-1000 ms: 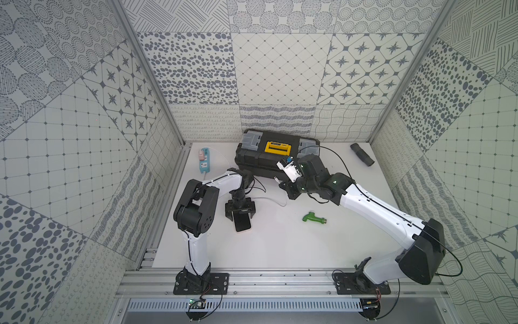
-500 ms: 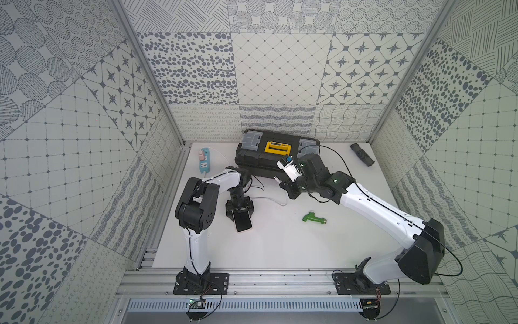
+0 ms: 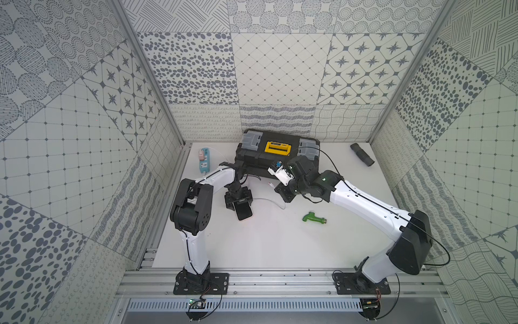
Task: Plug the charging cable into the phone
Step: Pick up the phone at the center of the board.
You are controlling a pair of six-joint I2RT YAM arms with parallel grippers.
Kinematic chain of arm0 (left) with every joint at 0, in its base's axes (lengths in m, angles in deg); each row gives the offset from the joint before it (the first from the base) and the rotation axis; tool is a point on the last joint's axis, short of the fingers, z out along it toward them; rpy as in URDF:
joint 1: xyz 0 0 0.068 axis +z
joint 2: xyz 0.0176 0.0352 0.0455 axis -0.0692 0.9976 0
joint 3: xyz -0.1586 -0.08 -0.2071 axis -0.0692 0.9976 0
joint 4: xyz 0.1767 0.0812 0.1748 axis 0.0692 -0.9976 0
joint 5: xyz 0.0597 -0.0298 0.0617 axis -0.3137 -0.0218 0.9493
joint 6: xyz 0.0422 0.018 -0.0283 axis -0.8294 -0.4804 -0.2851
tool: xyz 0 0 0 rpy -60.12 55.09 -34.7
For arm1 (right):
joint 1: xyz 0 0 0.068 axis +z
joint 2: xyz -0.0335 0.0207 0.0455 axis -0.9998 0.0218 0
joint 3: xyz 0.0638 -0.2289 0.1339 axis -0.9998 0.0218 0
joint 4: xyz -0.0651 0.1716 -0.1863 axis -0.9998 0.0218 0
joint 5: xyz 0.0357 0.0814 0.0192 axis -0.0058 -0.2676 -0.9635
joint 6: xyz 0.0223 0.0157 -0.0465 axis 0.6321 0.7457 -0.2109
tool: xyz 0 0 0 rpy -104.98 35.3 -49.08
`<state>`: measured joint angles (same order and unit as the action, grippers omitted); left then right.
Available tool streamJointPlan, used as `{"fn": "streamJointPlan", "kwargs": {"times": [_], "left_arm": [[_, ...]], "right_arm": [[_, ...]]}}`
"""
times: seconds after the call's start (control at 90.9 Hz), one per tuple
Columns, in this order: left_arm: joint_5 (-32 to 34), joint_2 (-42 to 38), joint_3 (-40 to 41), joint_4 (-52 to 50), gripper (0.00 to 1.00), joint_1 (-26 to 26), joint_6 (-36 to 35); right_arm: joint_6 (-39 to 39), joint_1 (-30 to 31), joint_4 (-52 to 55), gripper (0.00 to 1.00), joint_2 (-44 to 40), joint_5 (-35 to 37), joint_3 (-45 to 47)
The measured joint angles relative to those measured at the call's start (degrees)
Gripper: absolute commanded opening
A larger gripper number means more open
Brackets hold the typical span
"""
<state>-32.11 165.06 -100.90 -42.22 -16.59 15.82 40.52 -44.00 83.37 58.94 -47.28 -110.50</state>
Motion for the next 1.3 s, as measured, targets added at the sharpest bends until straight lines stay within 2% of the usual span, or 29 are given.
{"fn": "streamJointPlan", "kwargs": {"times": [0.539, 0.99, 1.299], "left_arm": [[-5.2, -1.2, -2.3, 2.3, 0.0, 2.3, 3.0], [-11.5, -3.4, -2.6, 4.1, 0.0, 4.0, 6.5], [-14.0, -4.1, -3.4, 5.0, 0.0, 4.3, 9.6]], "right_arm": [[-7.3, 5.1, 1.2, 0.0, 2.2, 7.7, 0.2], [-8.0, 6.0, 1.3, 0.0, 2.2, 8.8, 2.4], [-11.1, 9.0, 1.4, 0.0, 5.2, 13.5, 3.3]]}}
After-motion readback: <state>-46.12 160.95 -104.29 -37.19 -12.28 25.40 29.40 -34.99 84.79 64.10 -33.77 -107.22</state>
